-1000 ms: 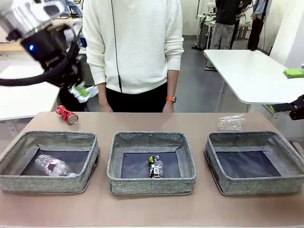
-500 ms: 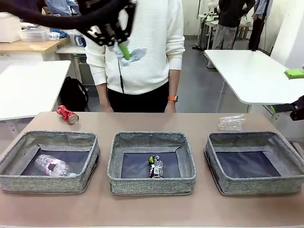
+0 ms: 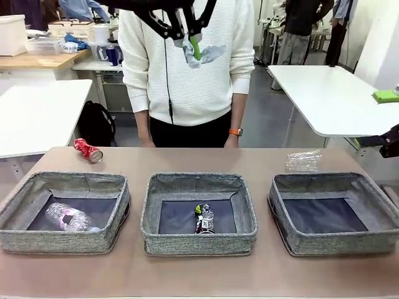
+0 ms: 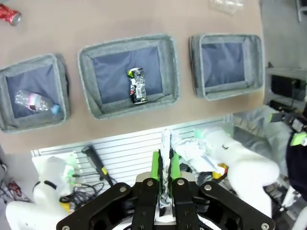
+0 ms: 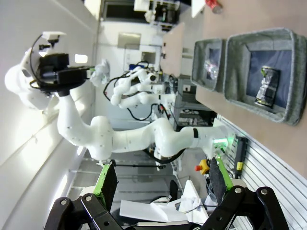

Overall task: Sort the waste into the appropriate baskets.
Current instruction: Pick up the waste item pointed out by the person.

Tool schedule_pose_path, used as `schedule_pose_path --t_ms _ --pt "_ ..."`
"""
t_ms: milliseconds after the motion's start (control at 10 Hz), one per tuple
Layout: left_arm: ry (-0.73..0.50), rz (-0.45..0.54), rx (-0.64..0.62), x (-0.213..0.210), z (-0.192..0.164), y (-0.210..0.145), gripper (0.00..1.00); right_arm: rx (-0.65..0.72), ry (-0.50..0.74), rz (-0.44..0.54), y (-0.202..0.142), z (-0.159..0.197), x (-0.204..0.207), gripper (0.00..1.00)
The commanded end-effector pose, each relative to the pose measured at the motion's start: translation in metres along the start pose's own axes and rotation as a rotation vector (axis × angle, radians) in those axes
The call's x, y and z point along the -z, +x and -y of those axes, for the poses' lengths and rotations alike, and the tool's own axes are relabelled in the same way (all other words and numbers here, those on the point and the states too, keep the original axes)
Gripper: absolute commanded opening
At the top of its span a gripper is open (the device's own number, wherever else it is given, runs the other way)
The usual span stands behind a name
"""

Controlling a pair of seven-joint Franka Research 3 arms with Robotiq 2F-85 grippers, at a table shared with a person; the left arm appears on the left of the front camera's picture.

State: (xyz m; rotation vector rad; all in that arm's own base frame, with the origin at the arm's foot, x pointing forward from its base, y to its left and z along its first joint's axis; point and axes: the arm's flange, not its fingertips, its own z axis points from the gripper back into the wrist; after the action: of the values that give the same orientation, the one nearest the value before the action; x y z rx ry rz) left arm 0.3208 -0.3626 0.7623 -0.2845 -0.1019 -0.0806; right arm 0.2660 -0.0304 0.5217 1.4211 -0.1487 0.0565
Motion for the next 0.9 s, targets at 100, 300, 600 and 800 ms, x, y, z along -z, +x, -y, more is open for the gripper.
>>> schedule_pose_path --t_ms 100,300,600,800 --pt "0.062 0.011 -0.073 -0.006 0.013 0.005 0.07 0.005 -0.004 -0.007 0.001 -0.004 -0.001 1.00" --pt "-0.004 0.010 -0.034 -0.006 0.005 0.001 0.07 0.005 -0.004 -0.007 0.001 -0.004 -0.001 1.00" --pt "-0.004 0.010 -0.034 -0.006 0.005 0.001 0.07 0.005 -0.004 -0.007 0.001 -0.004 -0.001 1.00" --pt "-0.004 0.010 -0.034 -0.006 0.005 0.001 0.07 0.005 -0.004 -0.007 0.001 -0.004 -0.001 1.00"
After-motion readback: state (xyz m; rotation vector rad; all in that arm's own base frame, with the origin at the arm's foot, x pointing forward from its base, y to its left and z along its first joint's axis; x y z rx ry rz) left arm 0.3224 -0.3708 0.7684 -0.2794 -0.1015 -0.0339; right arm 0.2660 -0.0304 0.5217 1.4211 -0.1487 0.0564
